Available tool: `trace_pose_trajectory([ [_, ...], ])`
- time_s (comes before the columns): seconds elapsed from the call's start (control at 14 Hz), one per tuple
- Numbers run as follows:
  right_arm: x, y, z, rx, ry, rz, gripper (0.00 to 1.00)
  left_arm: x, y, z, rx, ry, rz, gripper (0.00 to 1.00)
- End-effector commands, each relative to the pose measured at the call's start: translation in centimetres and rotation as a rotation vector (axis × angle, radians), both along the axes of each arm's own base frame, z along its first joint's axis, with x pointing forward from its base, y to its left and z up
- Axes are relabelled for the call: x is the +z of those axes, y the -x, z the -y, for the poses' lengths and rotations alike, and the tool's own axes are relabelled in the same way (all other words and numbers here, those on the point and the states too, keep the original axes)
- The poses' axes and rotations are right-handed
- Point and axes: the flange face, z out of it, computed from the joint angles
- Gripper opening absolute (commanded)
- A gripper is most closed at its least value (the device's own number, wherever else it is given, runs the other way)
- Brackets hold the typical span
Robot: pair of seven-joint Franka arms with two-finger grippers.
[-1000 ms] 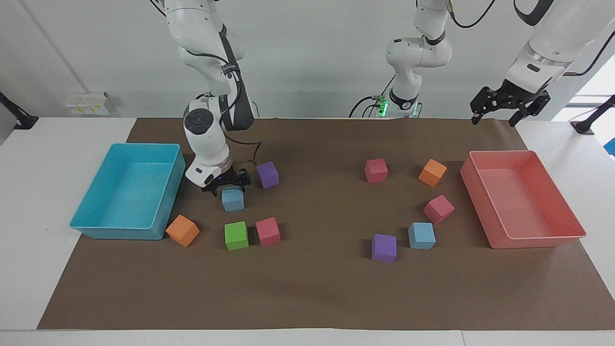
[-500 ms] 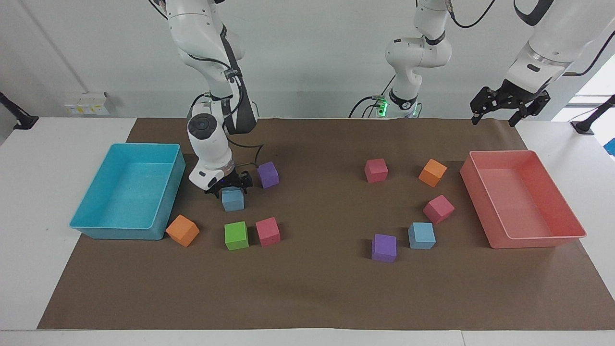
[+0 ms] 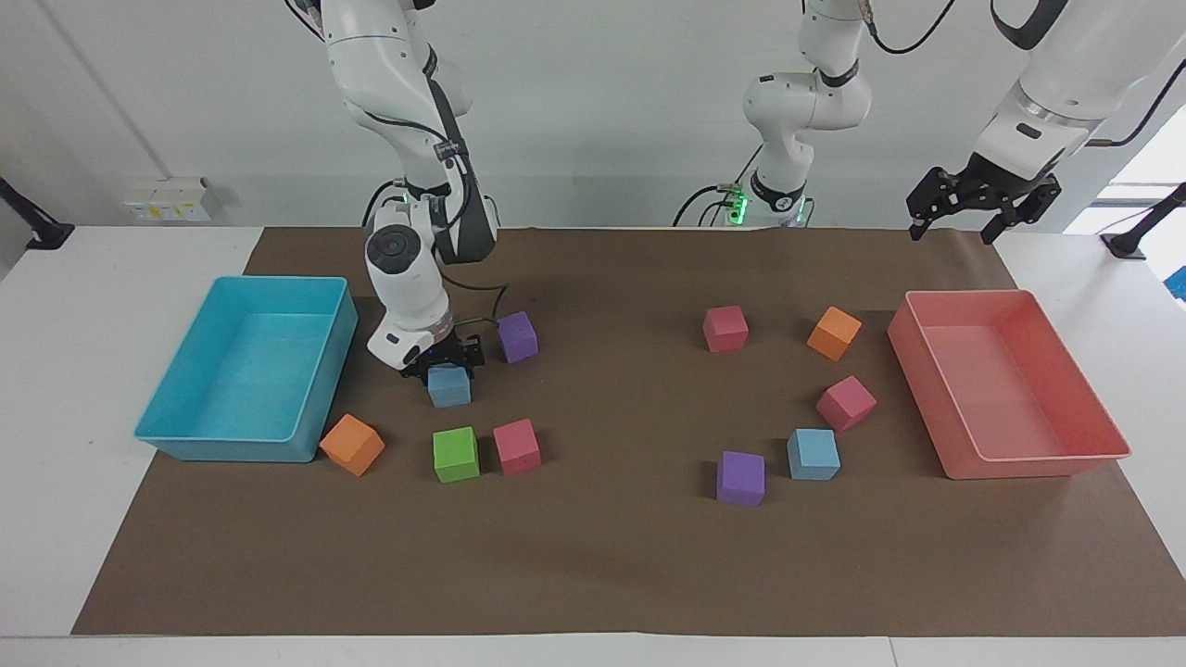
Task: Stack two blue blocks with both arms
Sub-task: 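Close the right gripper on the light blue cube and lift it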
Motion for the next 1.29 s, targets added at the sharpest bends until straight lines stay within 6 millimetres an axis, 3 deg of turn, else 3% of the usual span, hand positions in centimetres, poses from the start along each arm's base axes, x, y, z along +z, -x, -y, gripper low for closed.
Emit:
trace_pose_trajectory([
  [0.0, -0.1, 0.0, 0.0, -0.055, -0.026, 0.018, 0.0, 0.0, 0.6, -0.4, 0.015, 0.009, 0.005, 1.0],
  [0.21, 1.1, -0.4, 0.0, -0.044, -0.03, 0.035, 0.0, 0.0, 0.6, -0.4, 0.015, 0.009, 0.005, 1.0],
  [0.79, 10.7, -2.1, -1.0, -0.021, -0.024, 0.0, 0.0, 0.0, 0.6, -0.4, 0.015, 0.009, 0.005, 1.0],
  [1.14, 12.3, -3.5, -6.1, 0.003, -0.036, 0.025, 0.0, 0.0, 0.6, -0.4, 0.015, 0.009, 0.005, 1.0],
  [1.21, 12.3, -3.9, -8.0, 0.03, -0.04, 0.026, 0.0, 0.0, 0.6, -0.4, 0.015, 0.009, 0.005, 1.0],
])
